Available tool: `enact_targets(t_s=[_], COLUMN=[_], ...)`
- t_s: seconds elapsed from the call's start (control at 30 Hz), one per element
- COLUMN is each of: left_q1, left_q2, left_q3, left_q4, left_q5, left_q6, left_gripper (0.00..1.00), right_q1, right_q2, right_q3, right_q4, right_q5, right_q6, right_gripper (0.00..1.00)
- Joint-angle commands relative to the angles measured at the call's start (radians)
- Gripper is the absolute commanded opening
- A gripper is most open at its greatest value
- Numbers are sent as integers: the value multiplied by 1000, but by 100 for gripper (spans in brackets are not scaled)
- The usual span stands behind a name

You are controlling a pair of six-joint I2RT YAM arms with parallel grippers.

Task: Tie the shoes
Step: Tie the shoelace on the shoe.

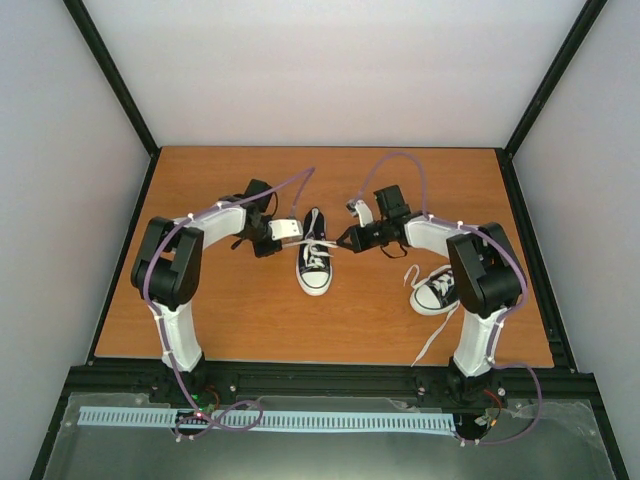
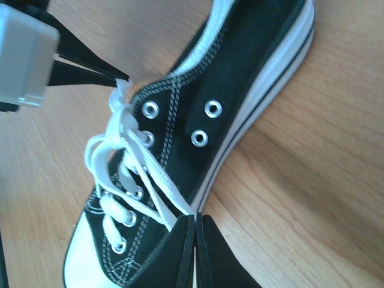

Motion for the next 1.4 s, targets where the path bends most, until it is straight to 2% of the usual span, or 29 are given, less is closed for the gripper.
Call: enact_targets(t_s=[0.0,0.3,0.53,0.77,0.93,1.37], left_q1=[3,11,11,11,11,11], left_q2=[3,0,-56,51,151,257], left_q3=[-14,-13,52,221,355,426], left_q4=[17,18,3,35,2,-11], left_q5=[-58,-61,47,14,-29,-103], left_q6=[3,-3,-65,-105,-96,-58], left_gripper=[1,1,1,1,1,1], right_q1=[-18,-40,-16,62,100,133], right_q2=[39,61,-51,-118,-141,-126], right_q3=[-23,-56,-79,-167,-201,-285], right_q4=[17,38,18,15,28,32], right_q5=[36,74,-10,5,16,37], right_q6=[-3,13,16,44,76,91], right_gripper=[3,3,3,3,3,3])
